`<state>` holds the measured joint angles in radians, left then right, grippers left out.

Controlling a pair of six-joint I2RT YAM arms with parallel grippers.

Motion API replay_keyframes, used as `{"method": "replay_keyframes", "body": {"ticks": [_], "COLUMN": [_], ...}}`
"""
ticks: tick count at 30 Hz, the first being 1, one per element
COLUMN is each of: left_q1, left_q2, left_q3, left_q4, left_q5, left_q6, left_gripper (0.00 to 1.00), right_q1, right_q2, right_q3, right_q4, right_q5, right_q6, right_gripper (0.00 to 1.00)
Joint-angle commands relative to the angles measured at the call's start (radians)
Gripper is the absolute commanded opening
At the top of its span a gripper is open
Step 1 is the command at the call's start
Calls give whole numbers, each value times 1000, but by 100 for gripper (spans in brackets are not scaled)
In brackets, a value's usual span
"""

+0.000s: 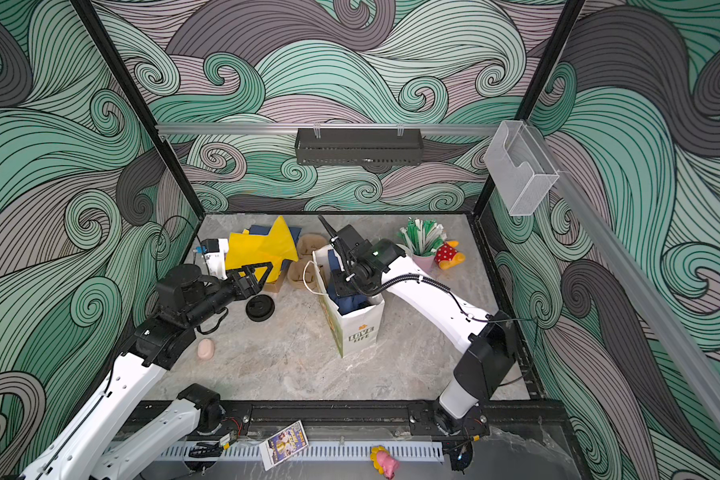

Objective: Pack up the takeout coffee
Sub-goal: 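Lower the blue napkin into the white bag with the right gripper while the left withdraws, then open the right gripper to release the napkin into the bag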

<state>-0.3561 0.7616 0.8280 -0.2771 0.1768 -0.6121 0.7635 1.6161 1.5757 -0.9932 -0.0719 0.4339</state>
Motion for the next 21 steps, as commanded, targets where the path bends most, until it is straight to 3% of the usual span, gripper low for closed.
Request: {"method": "replay_keyframes", "body": {"ticks": [1,6,12,17,21], "left_q1": [-1,-2,-1,-1,-1], "left_q2": [-13,-9,7,7,-12], "left_q3": [26,30,56,69,59], "left_q4": [-24,-26,-59,-75,-116], "left_q5": [-38,-59,-133,-217,-382], "left_q6": [19,20,-3,-25,-38], "left_gripper": [79,80,80,80,81], "right_q1": [-1,10,10,7,-23], "right_q2": [-27,-100,-189,-242,-358], "right_q3": [26,59,102,178,186], "right_q4": [-37,-51,-48,-90,-121], "right_q5": [36,55,69,119,272], "right_q6": [4,-15,-42,-78,-108], "right_gripper": [27,47,61,63,64]}}
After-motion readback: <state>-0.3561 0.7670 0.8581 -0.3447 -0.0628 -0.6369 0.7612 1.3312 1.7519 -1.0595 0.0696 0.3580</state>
